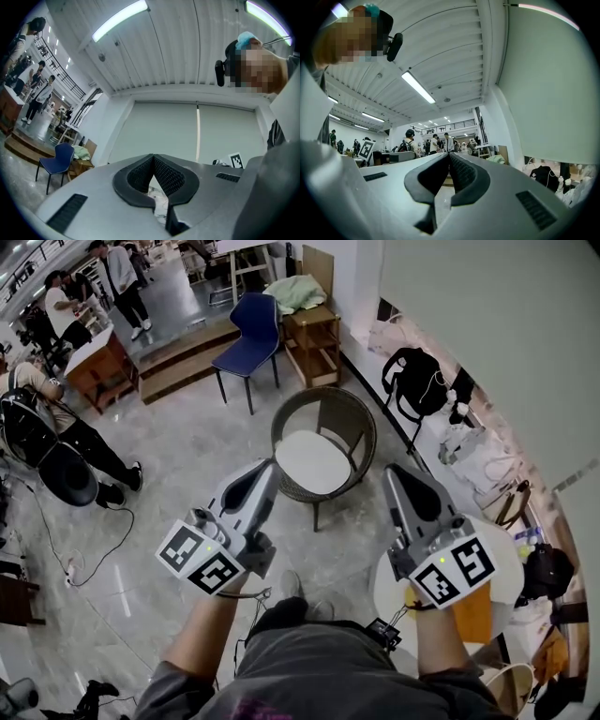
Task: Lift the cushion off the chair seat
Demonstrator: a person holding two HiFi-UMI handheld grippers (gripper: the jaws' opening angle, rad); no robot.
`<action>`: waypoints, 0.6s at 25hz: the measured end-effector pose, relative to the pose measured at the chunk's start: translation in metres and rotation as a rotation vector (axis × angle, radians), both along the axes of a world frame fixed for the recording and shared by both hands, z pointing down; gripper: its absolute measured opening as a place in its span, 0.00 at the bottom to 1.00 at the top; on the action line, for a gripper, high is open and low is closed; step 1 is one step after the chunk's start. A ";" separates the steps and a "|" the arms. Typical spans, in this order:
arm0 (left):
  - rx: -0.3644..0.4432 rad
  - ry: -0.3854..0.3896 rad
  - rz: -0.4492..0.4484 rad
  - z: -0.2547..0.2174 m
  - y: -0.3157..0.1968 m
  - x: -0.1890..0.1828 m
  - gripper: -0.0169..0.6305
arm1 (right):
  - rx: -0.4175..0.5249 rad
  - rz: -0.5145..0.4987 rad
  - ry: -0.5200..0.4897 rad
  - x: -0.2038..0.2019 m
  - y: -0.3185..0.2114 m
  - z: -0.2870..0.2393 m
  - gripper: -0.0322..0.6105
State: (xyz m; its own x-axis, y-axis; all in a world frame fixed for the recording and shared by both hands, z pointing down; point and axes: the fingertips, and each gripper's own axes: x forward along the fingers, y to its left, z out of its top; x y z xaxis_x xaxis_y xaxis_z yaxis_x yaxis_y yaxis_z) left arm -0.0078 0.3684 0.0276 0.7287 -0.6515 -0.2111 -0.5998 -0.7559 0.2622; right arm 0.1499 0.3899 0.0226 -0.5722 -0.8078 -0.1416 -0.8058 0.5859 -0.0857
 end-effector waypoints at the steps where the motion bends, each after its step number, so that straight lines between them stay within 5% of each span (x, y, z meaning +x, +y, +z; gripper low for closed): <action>1: 0.000 0.002 -0.003 0.000 -0.002 -0.001 0.04 | 0.000 -0.001 0.001 0.000 -0.002 0.000 0.07; 15: -0.016 0.004 -0.011 0.011 -0.049 -0.005 0.04 | -0.011 -0.007 0.005 -0.003 -0.048 0.010 0.07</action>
